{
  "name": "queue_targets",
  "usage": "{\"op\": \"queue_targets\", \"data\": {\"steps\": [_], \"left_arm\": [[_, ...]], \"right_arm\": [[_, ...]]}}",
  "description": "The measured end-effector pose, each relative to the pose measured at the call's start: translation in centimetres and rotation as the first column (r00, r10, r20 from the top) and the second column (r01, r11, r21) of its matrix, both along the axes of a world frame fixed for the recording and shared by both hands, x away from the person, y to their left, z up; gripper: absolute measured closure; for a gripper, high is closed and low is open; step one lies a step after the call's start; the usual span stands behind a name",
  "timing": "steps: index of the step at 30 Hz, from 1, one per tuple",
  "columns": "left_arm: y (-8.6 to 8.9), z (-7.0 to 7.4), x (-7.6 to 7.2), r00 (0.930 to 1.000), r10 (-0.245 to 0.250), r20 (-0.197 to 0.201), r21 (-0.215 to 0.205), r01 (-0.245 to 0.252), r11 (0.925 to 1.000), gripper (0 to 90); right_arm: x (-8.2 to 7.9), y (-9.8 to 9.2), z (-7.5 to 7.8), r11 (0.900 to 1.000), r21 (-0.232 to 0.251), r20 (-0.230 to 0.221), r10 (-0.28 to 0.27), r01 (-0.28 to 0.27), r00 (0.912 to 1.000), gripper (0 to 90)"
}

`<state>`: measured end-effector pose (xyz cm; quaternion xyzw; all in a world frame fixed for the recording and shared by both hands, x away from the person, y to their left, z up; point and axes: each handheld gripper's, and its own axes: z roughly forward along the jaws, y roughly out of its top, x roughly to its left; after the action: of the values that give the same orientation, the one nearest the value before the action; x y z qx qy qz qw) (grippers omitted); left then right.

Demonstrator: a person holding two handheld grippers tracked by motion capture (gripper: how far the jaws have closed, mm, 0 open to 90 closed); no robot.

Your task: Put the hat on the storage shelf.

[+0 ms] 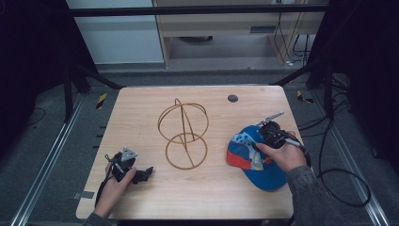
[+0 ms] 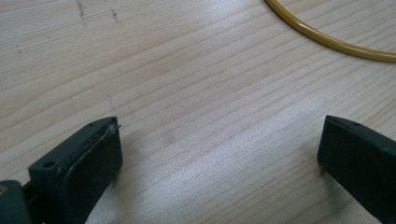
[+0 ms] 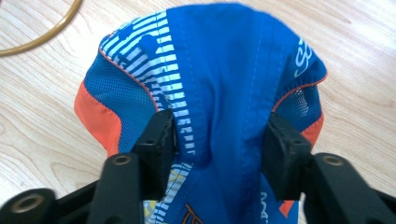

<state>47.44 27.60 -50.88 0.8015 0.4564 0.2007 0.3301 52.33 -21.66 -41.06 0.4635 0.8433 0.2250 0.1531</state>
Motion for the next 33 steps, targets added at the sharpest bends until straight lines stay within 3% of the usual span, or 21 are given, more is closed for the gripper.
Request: {"op": "queue_targets", "data": {"steps": [3, 4, 7, 9, 14, 21, 26, 33], "left_arm": [[0.0, 0.0, 0.0, 1.0, -0.002, 0.001, 0.002, 0.002, 1.0, 0.0], [0.0, 0.0, 0.0, 1.0, -0.004, -0.001, 0.002, 0.004, 1.0, 0.0], [0.0, 0.0, 0.0, 1.0, -0.004, -0.001, 0.002, 0.004, 1.0, 0.0], [0.0, 0.0, 0.0, 1.0, -0.005, -0.001, 0.002, 0.005, 1.0, 0.0], [0.0, 0.0, 0.0, 1.0, -0.006, -0.001, 0.0, 0.006, 1.0, 0.0], [0.0, 0.0, 0.0, 1.0, -0.006, -0.002, 0.0, 0.006, 1.0, 0.0], [0.0, 0.0, 0.0, 1.0, -0.006, -0.002, 0.001, 0.006, 1.0, 0.0], [0.0, 0.0, 0.0, 1.0, -0.007, -0.003, 0.001, 0.007, 1.0, 0.0]], "right_arm": [[0.0, 0.0, -0.2, 1.0, 0.001, -0.007, 0.003, -0.003, 1.0, 55.3], [0.0, 0.1, -0.4, 1.0, 0.0, -0.015, 0.008, -0.008, 0.9999, 60.5], [0.0, 0.0, -0.5, 1.0, -0.001, -0.016, 0.019, -0.019, 0.9997, 64.9], [0.0, 0.1, -0.7, 1.0, 0.0, -0.025, 0.026, -0.026, 0.9994, 74.2], [0.1, -0.1, -0.9, 0.999, 0.006, -0.036, 0.039, -0.039, 0.9986, 83.7], [-0.2, -0.7, 0.0, 0.998, 0.028, -0.035, 0.053, -0.052, 0.998, 86.3], [-0.6, -1.2, 1.9, 0.996, 0.063, -0.016, 0.064, -0.063, 0.9978, 87.3], [-0.8, -1.5, 3.5, 0.995, 0.063, 0.012, 0.082, -0.083, 0.9966, 87.5]]}}
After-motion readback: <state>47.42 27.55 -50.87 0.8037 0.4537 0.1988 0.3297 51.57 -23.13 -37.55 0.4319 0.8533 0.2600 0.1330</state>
